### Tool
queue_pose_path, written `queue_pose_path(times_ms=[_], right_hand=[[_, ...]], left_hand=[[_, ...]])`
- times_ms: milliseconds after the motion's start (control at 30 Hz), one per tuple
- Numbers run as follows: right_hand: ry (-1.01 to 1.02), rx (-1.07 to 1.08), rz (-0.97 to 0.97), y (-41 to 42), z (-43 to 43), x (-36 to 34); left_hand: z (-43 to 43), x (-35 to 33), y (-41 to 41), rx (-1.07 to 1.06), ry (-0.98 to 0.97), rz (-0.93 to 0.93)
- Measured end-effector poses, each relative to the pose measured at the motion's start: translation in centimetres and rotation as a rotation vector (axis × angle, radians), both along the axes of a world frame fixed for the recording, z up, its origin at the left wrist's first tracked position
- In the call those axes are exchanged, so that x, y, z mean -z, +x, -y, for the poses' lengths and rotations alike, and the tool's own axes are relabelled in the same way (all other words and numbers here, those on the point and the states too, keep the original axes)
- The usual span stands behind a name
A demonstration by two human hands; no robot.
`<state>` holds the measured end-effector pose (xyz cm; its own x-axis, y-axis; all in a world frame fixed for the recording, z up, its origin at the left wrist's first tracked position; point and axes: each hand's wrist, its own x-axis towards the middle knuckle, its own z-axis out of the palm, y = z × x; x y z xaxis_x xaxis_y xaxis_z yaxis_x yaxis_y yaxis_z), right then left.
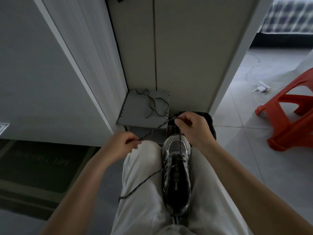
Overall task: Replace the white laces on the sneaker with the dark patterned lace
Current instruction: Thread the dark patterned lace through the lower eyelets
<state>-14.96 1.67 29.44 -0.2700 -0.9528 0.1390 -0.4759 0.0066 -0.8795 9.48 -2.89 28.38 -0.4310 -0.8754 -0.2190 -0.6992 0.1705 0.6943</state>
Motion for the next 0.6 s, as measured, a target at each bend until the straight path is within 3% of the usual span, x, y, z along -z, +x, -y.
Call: queue_pose_path(times_ms=[133,267,333,433,600], right_hand=[[0.005,0.032,0.052,0.4,0.3,0.1],[0.046,-0.008,0.017,1.2,0.9,0.1],[0.176,-0.184,0.029,2.3,0.9,0.1],[0.358,-0.439,-0.116,3.5,0.5,0.7],[0.259,-0.271,-0.259,1.9,-2.4,1.7]], left_hand=[[-1.3,2.0,2.5,-0.004,0.008,0.204],[-3.1,2.8,3.2,-0.021,-0.030,0.258],[-4.3,3.0,2.1,-0.059,0.104,0.116],[-6.2,2.8,-0.9,-0.205,0.445,-0.325],[-6.5,2.7,-5.0,-0.419,0.514,-0.666]])
